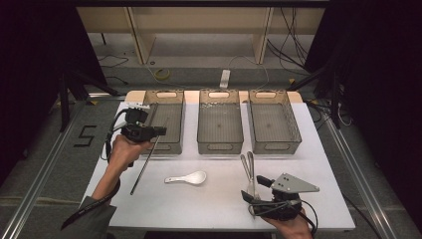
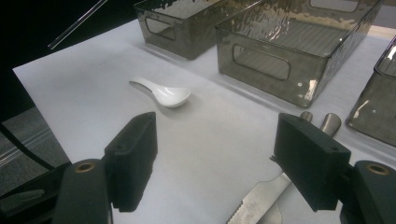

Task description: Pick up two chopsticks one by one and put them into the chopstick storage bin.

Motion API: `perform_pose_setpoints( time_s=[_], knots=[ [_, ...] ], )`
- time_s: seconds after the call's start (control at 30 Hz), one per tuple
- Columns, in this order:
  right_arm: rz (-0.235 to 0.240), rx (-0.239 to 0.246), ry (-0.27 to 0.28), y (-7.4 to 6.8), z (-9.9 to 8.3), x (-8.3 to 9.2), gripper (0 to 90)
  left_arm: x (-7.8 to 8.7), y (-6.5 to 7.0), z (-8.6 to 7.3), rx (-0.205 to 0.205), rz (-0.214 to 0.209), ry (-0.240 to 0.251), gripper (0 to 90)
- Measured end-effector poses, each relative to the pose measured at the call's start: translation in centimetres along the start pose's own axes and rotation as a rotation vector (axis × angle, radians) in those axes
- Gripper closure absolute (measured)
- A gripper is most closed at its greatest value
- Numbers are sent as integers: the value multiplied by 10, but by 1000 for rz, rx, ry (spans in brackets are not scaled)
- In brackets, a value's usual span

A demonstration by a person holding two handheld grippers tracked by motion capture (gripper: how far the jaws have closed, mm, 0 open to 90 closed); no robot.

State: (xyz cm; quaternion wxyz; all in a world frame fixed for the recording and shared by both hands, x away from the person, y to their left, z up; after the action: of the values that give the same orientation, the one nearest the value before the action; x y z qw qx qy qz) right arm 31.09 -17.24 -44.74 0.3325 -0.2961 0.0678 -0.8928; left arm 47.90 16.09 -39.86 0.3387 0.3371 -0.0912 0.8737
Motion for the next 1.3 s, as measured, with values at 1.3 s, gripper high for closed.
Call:
perform_pose_setpoints(
  time_s=[1.3],
  knots=[
    [6,-6,-4,2,0,-1,299,-11,-83,77,34,151,108,861]
  ],
)
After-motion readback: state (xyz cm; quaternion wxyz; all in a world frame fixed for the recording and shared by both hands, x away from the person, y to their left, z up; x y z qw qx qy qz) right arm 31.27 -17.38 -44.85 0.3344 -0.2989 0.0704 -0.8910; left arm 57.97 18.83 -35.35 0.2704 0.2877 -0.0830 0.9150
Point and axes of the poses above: each handheld gripper's, and its own axes: x roughly backward along the jaws, z roughly out of its top, y roughly to its right, the point moved 6 cm from there along -x, roughly forward along the jaws, and after that the axes turned 15 degrees about -x, right-handed, at the moved point
